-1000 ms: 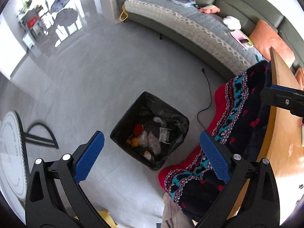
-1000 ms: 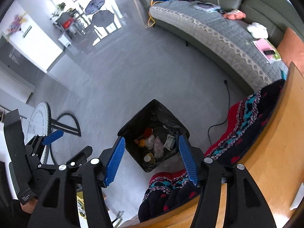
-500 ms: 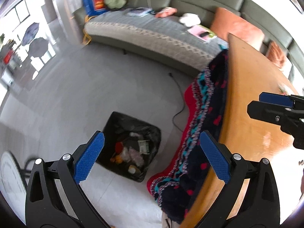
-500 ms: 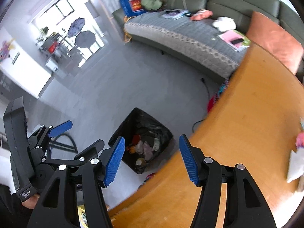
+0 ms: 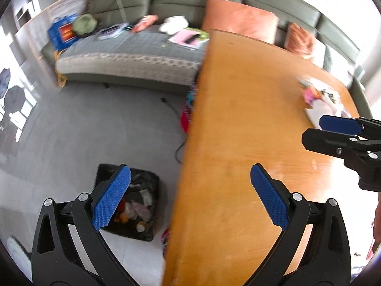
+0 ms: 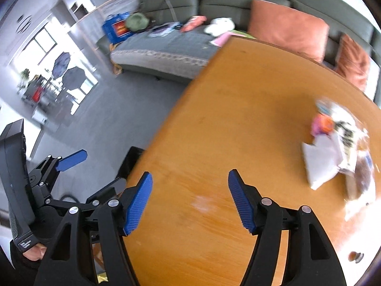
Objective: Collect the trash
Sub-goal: 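Move both grippers back over the table toward the bread bag, then grasp the bread bag with right gripper while left grasps the white cloth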
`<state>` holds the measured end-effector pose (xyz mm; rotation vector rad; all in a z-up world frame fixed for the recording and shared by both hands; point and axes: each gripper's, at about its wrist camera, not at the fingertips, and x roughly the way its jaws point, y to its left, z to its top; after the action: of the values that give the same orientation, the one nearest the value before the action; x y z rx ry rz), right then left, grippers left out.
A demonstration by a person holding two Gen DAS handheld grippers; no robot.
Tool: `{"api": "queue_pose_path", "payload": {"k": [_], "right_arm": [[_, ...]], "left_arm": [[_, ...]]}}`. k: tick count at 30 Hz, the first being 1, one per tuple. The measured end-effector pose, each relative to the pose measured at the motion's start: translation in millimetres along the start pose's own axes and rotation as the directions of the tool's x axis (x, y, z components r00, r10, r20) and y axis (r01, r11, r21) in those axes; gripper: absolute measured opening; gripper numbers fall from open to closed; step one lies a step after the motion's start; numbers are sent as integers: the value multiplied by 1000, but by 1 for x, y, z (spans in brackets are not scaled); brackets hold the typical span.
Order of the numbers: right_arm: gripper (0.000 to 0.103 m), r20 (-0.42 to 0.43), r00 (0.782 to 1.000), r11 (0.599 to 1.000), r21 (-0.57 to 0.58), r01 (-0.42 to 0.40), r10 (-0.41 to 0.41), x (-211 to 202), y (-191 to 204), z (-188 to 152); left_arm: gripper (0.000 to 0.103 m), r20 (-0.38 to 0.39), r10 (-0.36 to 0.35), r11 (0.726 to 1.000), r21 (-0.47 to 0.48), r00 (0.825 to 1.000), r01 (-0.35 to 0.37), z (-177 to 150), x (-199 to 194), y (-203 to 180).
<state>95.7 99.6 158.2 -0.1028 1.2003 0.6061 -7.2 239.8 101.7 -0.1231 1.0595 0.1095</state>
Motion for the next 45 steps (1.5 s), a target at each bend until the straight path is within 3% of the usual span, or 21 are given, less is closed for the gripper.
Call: {"api": "queue_pose_path", "payload": {"k": [8,14,25,35,38,42,45], "right_arm": [[73,11,997,993,98,72,-73,-28,-94,-23],[74,5,994,983,145,112,-113,-42,-159,-33],[82,-54,977,973,89,212,-207,-40,-251,-24],[82,-168,947,960,2,278,-274,9,-301,-19],[89,-177,955,968,37,247,-237,18,-315,-20],[89,-179,971,977,116,182,-159,25,-333,-22],[74,-156,984,977,181,113,-85,20,-341,-29]], "left_arm": [[97,-33,-41,991,127,999,45,10,15,-83],[97,-56,-58,983,169,997,67,15,23,-129],[97,-92,-60,968,238,994,81,34,44,-205],[97,-162,-39,951,295,986,87,37,79,-241],[97,-178,-34,947,308,983,89,40,90,-248],[97,-180,-26,939,333,983,86,48,101,-257],[97,-175,-16,926,370,984,81,53,110,-266]]}}
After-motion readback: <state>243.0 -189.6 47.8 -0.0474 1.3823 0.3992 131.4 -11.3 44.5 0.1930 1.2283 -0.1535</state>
